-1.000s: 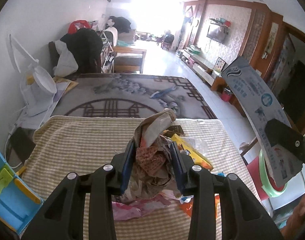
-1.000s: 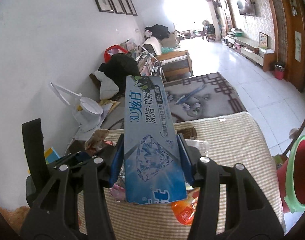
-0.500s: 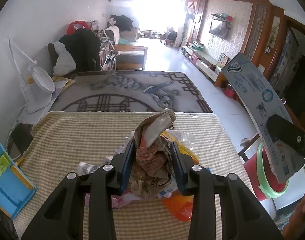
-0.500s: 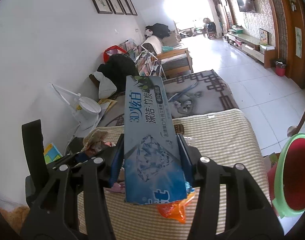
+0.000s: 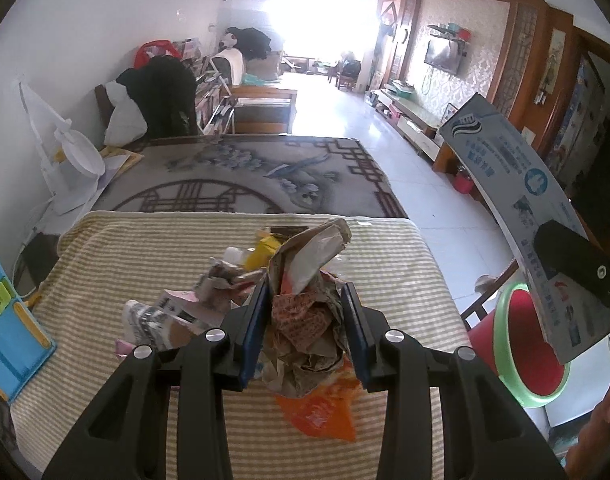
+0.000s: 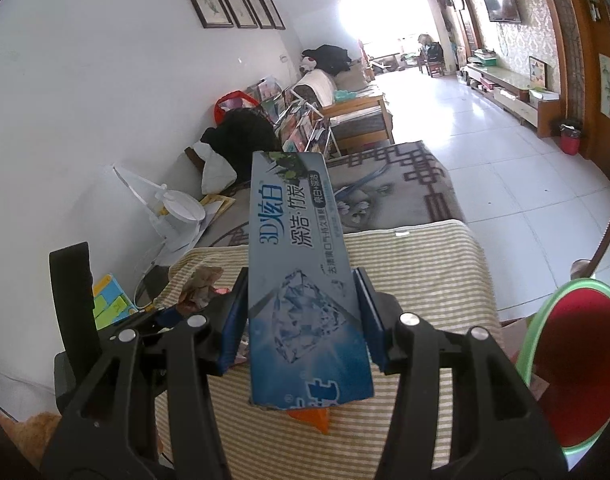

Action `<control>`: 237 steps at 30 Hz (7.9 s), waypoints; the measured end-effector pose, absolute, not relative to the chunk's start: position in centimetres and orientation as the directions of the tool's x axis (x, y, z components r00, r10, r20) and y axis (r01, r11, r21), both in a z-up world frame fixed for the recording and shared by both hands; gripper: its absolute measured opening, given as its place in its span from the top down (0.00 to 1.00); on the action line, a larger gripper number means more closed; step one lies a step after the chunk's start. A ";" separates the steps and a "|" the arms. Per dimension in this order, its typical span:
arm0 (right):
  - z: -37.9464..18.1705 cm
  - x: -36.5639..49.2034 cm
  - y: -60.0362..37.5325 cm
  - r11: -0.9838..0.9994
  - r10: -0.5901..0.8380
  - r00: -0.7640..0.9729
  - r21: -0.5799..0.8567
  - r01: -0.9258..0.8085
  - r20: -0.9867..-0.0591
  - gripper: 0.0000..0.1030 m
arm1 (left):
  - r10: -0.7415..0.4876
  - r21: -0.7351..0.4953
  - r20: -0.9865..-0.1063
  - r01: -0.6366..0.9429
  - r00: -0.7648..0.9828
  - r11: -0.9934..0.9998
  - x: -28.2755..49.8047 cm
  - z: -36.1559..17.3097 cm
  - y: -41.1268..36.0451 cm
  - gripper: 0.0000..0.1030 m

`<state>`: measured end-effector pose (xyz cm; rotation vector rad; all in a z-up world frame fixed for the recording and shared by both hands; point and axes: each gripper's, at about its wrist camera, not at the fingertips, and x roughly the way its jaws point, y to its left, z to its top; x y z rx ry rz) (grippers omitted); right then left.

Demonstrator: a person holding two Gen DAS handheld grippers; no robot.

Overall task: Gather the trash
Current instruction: 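Carry the crumpled paper to the red bucket with the left tool while the right tool holds the toothpaste box, then open the left tool to drop the paper while the right tool drops the toothpaste box into the bucket, then grasp the pink wrapper with the left tool while the right tool grasps a blue-grey wrapper, then carry the blue-grey wrapper into the red bucket with the right tool while the left tool holds the pink wrapper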

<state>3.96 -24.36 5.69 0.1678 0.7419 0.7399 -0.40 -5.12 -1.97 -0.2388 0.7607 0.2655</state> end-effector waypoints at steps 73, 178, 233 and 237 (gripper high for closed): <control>-1.0 7.7 -51.6 0.938 0.266 0.659 0.346 -0.010 -0.703 0.52 | -0.085 -0.138 -0.737 -0.027 0.670 0.990 8.8 -4.6 -23.8 0.28; -10.8 4.6 -7.2 0.879 0.350 0.248 0.226 -0.419 -0.903 0.72 | 0.166 -0.091 -0.789 -0.380 0.591 0.920 -7.0 -7.7 11.3 0.67; 2.2 7.0 -33.7 0.863 0.492 0.566 0.284 -0.418 -0.662 0.71 | 0.186 0.049 -0.727 -0.220 0.661 0.974 4.1 -2.7 -14.8 0.66; 2.3 7.5 -34.8 0.865 0.489 0.575 0.284 -0.412 -0.655 0.71 | 0.185 0.049 -0.731 -0.220 0.657 0.974 4.6 -2.7 -15.6 0.66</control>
